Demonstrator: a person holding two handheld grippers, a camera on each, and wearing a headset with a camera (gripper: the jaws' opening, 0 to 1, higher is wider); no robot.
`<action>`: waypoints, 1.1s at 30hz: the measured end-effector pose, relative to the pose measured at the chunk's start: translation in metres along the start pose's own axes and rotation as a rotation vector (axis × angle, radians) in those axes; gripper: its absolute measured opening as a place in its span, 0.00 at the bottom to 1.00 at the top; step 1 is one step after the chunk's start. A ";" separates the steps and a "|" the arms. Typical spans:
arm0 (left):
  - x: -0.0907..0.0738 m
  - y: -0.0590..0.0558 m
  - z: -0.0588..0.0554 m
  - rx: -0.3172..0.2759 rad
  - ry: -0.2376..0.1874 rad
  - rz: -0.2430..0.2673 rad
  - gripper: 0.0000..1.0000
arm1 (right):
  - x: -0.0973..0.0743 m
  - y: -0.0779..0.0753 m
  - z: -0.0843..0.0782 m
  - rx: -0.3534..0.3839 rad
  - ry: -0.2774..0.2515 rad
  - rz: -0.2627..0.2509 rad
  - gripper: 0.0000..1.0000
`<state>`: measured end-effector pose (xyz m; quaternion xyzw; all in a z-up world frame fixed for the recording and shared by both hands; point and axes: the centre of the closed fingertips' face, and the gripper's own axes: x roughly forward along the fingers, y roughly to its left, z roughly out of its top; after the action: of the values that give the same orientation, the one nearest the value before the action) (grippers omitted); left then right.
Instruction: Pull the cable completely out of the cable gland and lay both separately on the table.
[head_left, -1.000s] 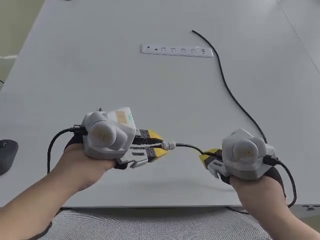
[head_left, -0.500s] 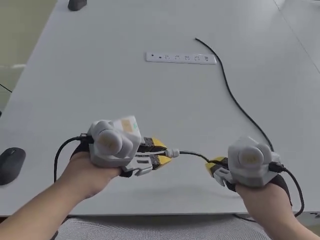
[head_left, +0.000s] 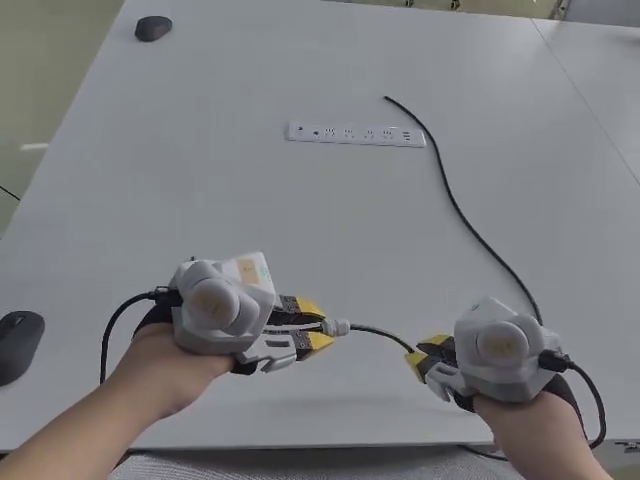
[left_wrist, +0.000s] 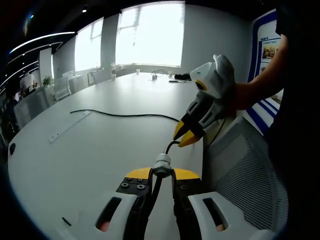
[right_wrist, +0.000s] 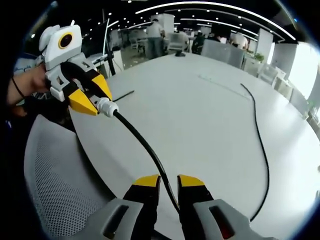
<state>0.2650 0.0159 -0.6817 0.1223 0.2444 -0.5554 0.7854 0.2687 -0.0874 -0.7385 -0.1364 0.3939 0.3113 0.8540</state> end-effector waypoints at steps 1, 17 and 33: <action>0.000 0.000 0.000 0.002 0.000 -0.002 0.16 | -0.002 0.000 0.003 -0.003 -0.008 -0.001 0.12; 0.004 0.000 0.000 0.001 -0.004 -0.017 0.16 | -0.005 0.041 0.047 -0.219 -0.104 0.040 0.27; 0.005 -0.004 0.001 0.008 -0.012 -0.041 0.16 | -0.011 0.053 0.069 -0.432 -0.076 0.018 0.18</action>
<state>0.2632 0.0098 -0.6833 0.1171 0.2399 -0.5730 0.7748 0.2697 -0.0179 -0.6849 -0.3008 0.2869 0.4009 0.8164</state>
